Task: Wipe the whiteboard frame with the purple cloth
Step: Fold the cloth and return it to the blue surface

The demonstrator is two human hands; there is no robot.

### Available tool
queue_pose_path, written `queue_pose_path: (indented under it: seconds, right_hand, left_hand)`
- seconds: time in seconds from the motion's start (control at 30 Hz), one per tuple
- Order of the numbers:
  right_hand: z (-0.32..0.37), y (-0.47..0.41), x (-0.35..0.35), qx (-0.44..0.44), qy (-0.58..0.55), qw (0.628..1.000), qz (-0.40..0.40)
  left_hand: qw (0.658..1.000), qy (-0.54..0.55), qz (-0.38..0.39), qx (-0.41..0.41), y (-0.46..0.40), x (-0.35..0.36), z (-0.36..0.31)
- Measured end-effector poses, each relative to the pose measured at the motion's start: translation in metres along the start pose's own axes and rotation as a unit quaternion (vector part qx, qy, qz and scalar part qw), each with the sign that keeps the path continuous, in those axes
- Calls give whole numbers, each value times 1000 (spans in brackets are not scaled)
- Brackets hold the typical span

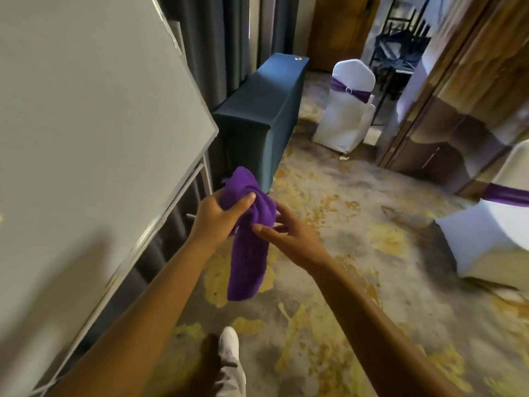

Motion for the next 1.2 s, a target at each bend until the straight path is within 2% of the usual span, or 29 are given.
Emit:
queue_pose_path:
  seconds: [0.1,0.27,0.37,0.43,0.53,0.63,0.77,0.87,0.97,1.03,1.2]
  right_hand:
    - [-7,-52,-19,26,-83,996,-13]
    - [-5,-146,-51,39,-41,997,-51]
    - [-9,-198,-80,79,-74,991,-75]
    - [-15,-227,-97,76,-100,988,-90]
    - [-25,-274,-127,56,-98,983,-144]
    - [-41,-330,-166,33,-106,983,-148]
    - [-51,-415,-224,2,-44,994,-99]
    - [-50,-480,-265,1,1,1000,-28]
    - [-43,-541,-297,-28,43,997,50]
    - [-37,-576,-310,-53,90,990,91]
    - [-42,-682,-339,-99,223,962,123]
  left_hand:
    - [999,-33,12,15,-63,20,-8]
    - [993,-67,68,65,-180,47,-33]
    - [991,-56,78,92,-238,59,-50]
    - [990,-62,76,100,-270,64,-55]
    - [990,-60,88,93,-321,78,-54]
    - [994,-52,86,48,-379,100,-47]
    - [992,-108,62,-7,-462,129,-46]
    - [988,-141,38,54,-514,147,-60]
    - [974,-160,122,101,-561,164,-88]
    - [965,-193,157,77,-592,173,-99]
    - [964,-222,108,95,-685,189,-107]
Point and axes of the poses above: each hand's wrist, its own y-axis away from the middle knuckle, its own x-axis out of the palm, z = x × y, the point moved 1 cm from there along -y, towards the middle knuckle, and after that the axes turned 4 degrees about -x, right-handed, at the moved point
